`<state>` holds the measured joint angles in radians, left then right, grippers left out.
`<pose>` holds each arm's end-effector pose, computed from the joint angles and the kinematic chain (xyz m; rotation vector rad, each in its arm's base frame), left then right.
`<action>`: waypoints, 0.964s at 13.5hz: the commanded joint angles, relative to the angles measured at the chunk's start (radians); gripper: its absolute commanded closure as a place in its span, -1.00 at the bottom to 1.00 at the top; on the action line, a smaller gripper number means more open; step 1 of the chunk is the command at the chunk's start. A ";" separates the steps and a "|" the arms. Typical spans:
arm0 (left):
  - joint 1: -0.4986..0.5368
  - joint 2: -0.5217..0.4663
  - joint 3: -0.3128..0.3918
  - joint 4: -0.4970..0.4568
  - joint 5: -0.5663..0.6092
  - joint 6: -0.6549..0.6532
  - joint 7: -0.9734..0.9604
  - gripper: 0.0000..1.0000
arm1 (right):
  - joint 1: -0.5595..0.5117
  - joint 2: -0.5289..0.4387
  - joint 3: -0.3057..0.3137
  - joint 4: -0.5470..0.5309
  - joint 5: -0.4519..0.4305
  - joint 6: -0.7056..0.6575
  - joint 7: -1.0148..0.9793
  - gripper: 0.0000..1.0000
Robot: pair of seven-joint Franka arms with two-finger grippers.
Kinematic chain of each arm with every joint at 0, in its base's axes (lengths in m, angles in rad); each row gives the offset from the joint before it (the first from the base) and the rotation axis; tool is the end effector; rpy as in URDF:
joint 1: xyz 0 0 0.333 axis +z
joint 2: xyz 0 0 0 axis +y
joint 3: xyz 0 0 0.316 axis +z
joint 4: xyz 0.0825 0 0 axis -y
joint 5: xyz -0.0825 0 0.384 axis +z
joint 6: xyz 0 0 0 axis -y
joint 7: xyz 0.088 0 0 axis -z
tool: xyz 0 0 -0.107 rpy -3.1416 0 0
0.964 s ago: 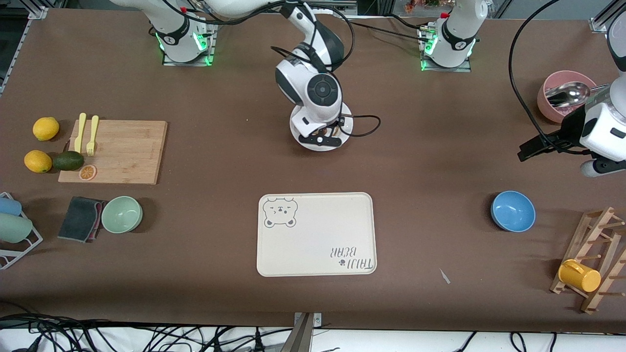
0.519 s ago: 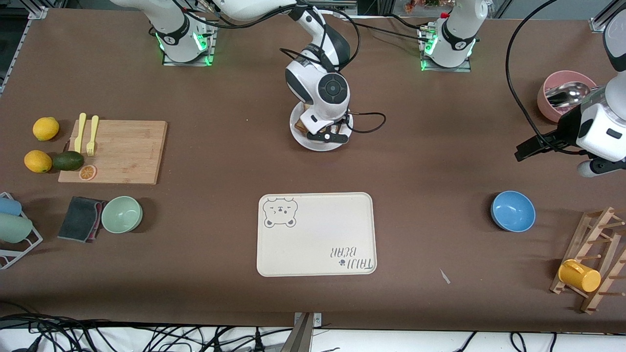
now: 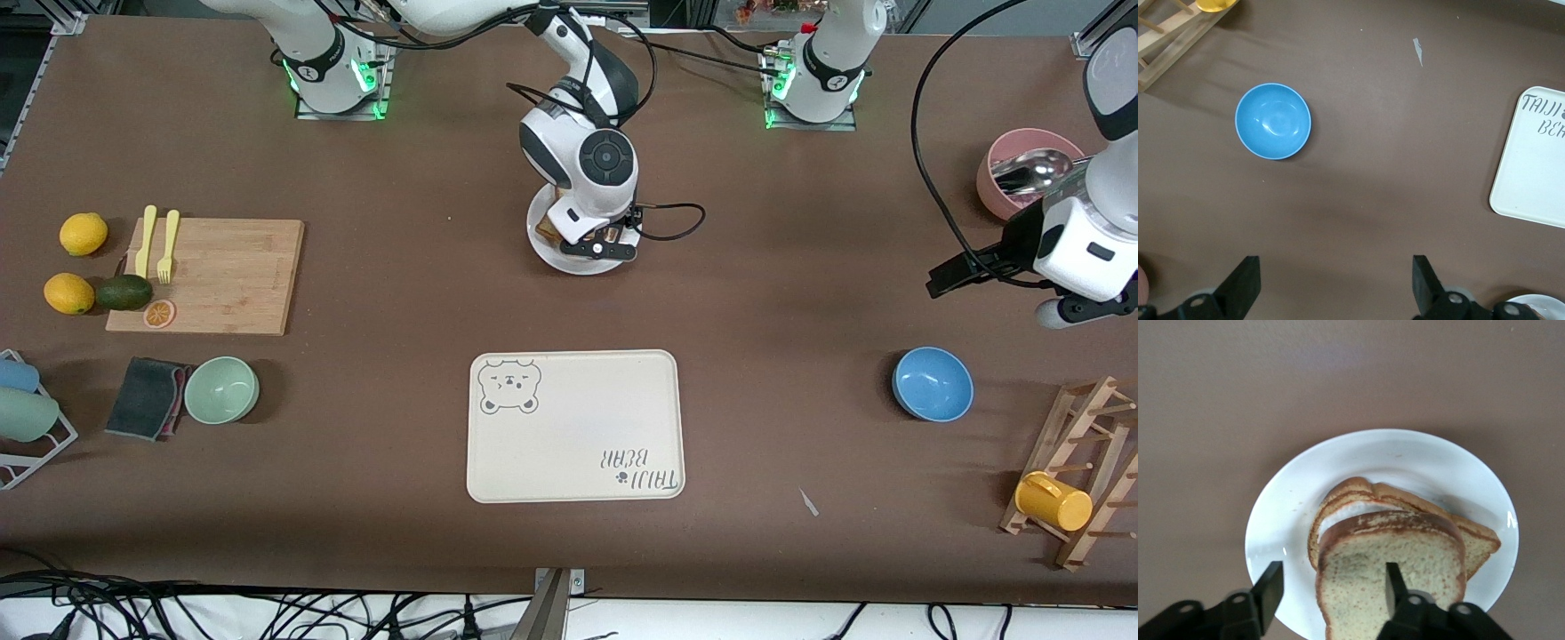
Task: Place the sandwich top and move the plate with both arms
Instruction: 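Lower the bread onto the egg sandwich and open the right gripper, then withdraw the right gripper to rest while the left gripper moves toward the plate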
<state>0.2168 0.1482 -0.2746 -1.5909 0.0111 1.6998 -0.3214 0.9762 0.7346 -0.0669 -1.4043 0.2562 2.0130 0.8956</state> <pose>0.6028 -0.0237 0.5431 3.0916 0.4107 -0.0602 0.4207 0.5796 0.2598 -3.1054 0.1494 0.3373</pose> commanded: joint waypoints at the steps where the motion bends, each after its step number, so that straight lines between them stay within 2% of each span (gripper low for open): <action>1: -0.016 0.005 -0.014 0.012 -0.017 0.003 -0.015 -1.00 | -0.020 -0.070 -0.016 0.004 0.000 -0.023 -0.023 -1.00; 3: -0.016 0.007 -0.017 0.012 -0.016 0.003 -0.012 -1.00 | -0.036 -0.115 -0.049 0.002 -0.003 -0.078 -0.073 -1.00; 5: -0.019 0.024 -0.021 0.012 -0.016 0.006 -0.008 -1.00 | -0.036 -0.161 -0.132 0.002 -0.002 -0.166 -0.203 -1.00; 9: -0.034 0.036 -0.021 0.008 -0.019 0.014 -0.002 -1.00 | -0.036 -0.218 -0.357 0.002 0.011 -0.345 -0.527 -1.00; 13: -0.034 0.063 -0.026 0.002 -0.072 0.063 0.002 -1.00 | -0.036 -0.227 -0.607 0.001 0.015 -0.517 -0.856 -1.00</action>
<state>0.1809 0.1933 -0.2963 -1.5912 -0.0068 1.7385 -0.3269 0.9307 0.5247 -0.5830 -1.3875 0.2565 1.5537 0.1760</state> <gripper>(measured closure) 0.000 0.000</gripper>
